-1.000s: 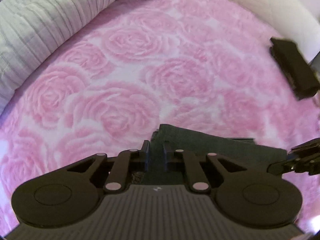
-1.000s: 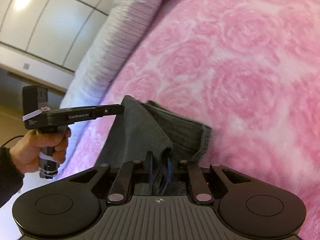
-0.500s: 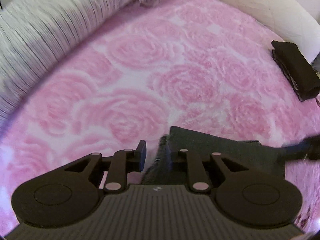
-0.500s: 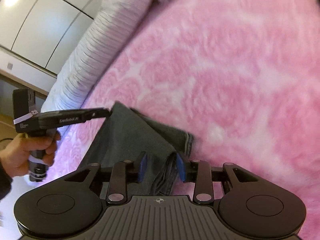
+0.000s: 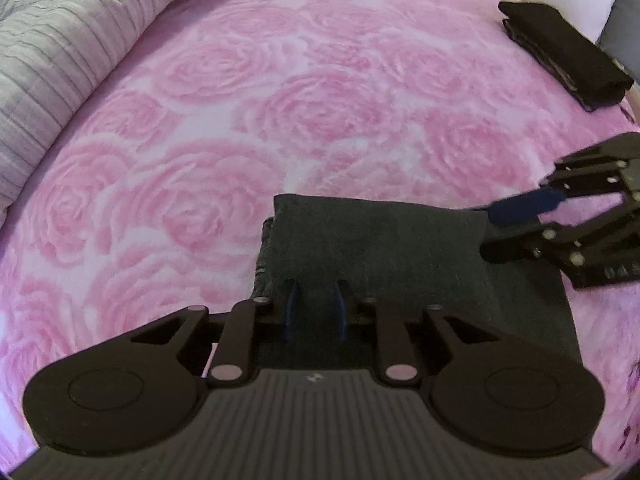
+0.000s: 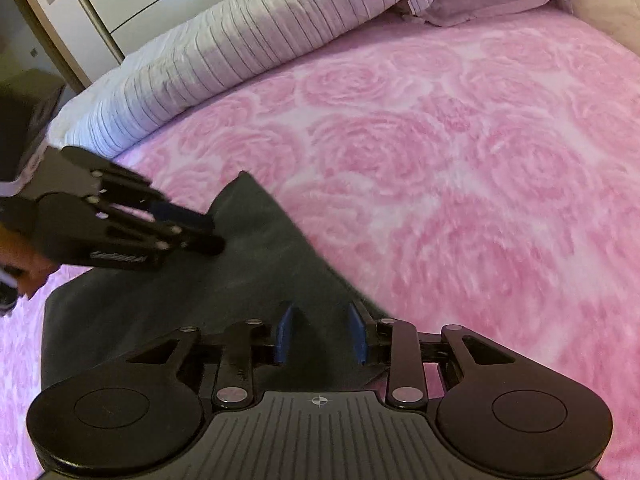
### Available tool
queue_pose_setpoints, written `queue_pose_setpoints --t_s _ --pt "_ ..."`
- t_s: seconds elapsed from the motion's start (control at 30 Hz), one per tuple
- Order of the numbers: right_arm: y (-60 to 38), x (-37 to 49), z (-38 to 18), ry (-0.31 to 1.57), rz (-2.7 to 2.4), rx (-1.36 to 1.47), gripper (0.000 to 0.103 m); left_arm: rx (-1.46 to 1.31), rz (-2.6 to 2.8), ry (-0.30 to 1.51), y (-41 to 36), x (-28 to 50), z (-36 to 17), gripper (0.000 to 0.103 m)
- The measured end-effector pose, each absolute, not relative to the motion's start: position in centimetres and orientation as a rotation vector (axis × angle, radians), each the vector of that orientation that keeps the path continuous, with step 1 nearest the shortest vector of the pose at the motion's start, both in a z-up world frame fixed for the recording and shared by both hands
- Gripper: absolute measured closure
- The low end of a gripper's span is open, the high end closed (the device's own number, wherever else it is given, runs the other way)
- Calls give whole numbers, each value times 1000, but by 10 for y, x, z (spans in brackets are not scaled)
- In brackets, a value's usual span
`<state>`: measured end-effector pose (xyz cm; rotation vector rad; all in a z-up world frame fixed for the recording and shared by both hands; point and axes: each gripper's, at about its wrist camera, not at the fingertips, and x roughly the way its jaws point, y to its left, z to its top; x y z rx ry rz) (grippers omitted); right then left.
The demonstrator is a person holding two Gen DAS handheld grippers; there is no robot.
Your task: Fold clothes
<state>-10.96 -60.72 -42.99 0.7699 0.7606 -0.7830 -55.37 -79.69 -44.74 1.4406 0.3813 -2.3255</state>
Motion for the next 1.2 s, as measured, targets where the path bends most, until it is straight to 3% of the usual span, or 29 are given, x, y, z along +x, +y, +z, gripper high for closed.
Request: queue_pose_setpoints --t_s 0.3,0.5,0.6,0.77,0.83,0.87,1.2 --pt "-592 -138 -406 776 -787 818 71 1432 -2232 397 -810 -500 -420 84" --pt "-547 -157 -383 720 -743 891 60 1405 -2122 436 -796 -407 -402 62" --pt "-509 -148 -376 755 -656 840 56 1420 -2087 348 -774 -370 -400 59" --pt "-414 -94 -355 884 -484 454 47 1540 -2154 -169 -693 -344 -409 52" --pt "-375 -67 -351 923 -406 285 45 1559 -2209 -283 -667 -336 -416 47" --pt "-358 -53 -353 950 -403 223 45 1557 -2236 -310 -656 -331 -420 43" --pt "-315 59 -434 1258 -561 -244 45 1402 -2333 -176 -593 -289 -416 42"
